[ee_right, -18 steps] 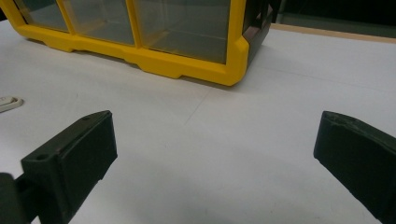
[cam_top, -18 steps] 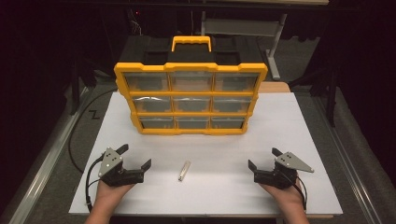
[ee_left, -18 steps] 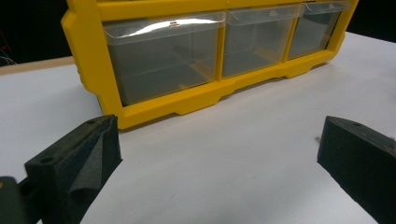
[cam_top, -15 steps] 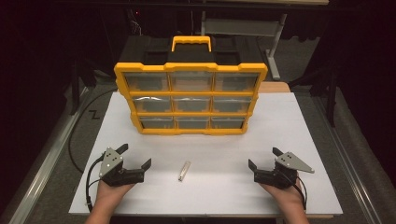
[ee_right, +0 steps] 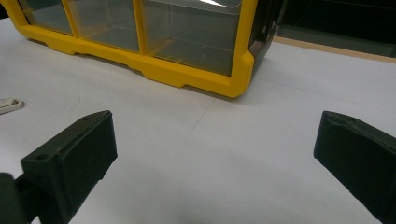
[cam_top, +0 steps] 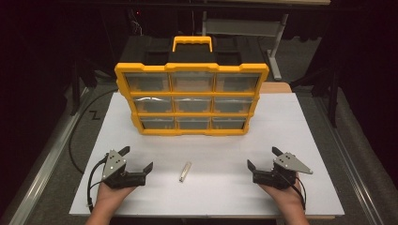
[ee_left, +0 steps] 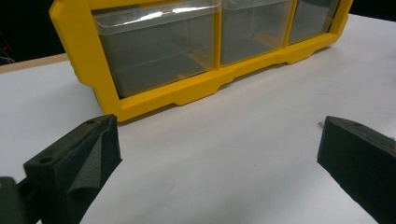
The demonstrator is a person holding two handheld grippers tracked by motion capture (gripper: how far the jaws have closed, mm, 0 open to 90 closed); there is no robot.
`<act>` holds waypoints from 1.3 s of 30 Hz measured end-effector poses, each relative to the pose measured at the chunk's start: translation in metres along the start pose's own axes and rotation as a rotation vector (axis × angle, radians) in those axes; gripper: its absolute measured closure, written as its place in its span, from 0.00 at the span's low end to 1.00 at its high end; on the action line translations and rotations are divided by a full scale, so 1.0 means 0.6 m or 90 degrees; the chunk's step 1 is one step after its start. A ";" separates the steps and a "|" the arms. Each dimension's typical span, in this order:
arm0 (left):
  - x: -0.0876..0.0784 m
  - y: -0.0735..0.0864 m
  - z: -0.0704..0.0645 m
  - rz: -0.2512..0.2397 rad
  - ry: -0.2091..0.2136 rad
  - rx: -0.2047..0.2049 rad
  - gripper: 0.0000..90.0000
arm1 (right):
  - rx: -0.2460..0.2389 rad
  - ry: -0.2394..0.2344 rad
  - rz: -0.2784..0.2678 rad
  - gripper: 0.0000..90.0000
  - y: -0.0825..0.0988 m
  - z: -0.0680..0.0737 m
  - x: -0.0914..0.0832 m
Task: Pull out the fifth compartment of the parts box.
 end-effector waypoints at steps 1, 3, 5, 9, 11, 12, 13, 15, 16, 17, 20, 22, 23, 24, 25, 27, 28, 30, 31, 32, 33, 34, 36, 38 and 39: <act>0.000 0.000 0.000 -0.002 -0.001 0.000 0.00 | 0.001 0.001 0.002 0.01 0.000 0.000 0.001; 0.001 0.000 0.000 -0.002 0.003 -0.001 0.00 | 0.003 0.002 0.005 0.01 0.001 -0.001 0.002; 0.002 0.001 0.000 0.001 0.002 0.000 0.00 | 0.006 0.004 0.004 0.01 0.000 -0.002 0.005; 0.003 -0.002 -0.002 -0.013 0.006 -0.004 0.00 | 0.007 0.006 0.006 0.01 0.000 -0.002 0.008; 0.003 -0.004 -0.004 -0.021 0.014 -0.010 0.00 | 0.009 0.009 0.007 0.01 -0.002 -0.002 0.013; 0.003 -0.004 -0.004 -0.021 0.014 -0.010 0.00 | 0.008 0.010 0.006 0.01 -0.003 -0.002 0.014; 0.003 -0.005 -0.004 -0.023 0.015 -0.009 0.00 | 0.007 0.011 0.005 0.01 -0.004 -0.002 0.016; 0.004 -0.004 -0.004 -0.020 0.014 -0.004 0.00 | 0.006 0.013 0.005 0.01 -0.006 -0.002 0.019; 0.005 -0.003 -0.005 -0.017 0.017 0.001 0.00 | 0.007 0.014 0.007 0.01 -0.007 -0.001 0.021; 0.005 -0.003 -0.005 -0.017 0.017 0.001 0.00 | 0.007 0.015 0.005 0.01 -0.008 -0.001 0.024; 0.005 -0.003 -0.006 -0.016 0.019 0.006 0.00 | 0.005 0.018 0.004 0.01 -0.013 0.000 0.031; 0.004 -0.004 -0.006 -0.018 0.016 0.009 0.00 | 0.003 0.019 0.003 0.01 -0.016 0.001 0.036; 0.003 -0.004 -0.006 -0.019 0.016 0.008 0.00 | 0.001 0.019 0.003 0.01 -0.016 0.002 0.038; 0.003 -0.004 -0.006 -0.020 0.017 0.007 0.00 | -0.003 0.020 0.005 0.01 -0.017 0.003 0.041; 0.002 -0.004 -0.005 -0.021 0.016 0.006 0.00 | -0.006 0.020 0.008 0.01 -0.017 0.004 0.044; 0.002 -0.005 -0.005 -0.025 0.015 0.004 0.00 | -0.007 0.020 0.012 0.01 -0.017 0.005 0.047; 0.001 -0.006 -0.005 -0.026 0.015 0.004 0.00 | -0.006 0.018 0.017 0.01 -0.018 0.007 0.053; 0.001 -0.006 -0.005 -0.027 0.016 0.004 0.00 | -0.008 0.018 0.019 0.01 -0.019 0.007 0.055; 0.002 -0.006 -0.006 -0.027 0.017 0.004 0.00 | -0.011 0.018 0.020 0.01 -0.020 0.007 0.057; 0.002 -0.006 -0.005 -0.026 0.020 -0.002 0.00 | -0.014 0.020 0.023 0.01 -0.022 0.007 0.061; 0.002 -0.006 -0.005 -0.026 0.020 -0.002 0.00 | -0.016 0.022 0.024 0.01 -0.023 0.007 0.063; 0.003 -0.006 -0.005 -0.028 0.024 -0.002 0.00 | -0.016 0.023 0.024 0.01 -0.025 0.007 0.065; 0.003 -0.006 -0.006 -0.027 0.026 0.000 0.00 | -0.017 0.025 0.024 0.01 -0.026 0.006 0.067; 0.004 -0.006 -0.007 -0.027 0.031 -0.001 0.00 | -0.017 0.027 0.025 0.01 -0.028 0.006 0.073; 0.005 -0.006 -0.007 -0.027 0.033 0.001 0.00 | -0.019 0.028 0.027 0.01 -0.029 0.007 0.079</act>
Point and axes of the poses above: each handheld gripper's, and its own axes: x roughly forward along the jaws, y roughly out of its underside, z roughly to its left, the point moved 6 cm from there along x, roughly forward along the jaws, and after that the axes turned 12 degrees about y, right-handed, at the moved point
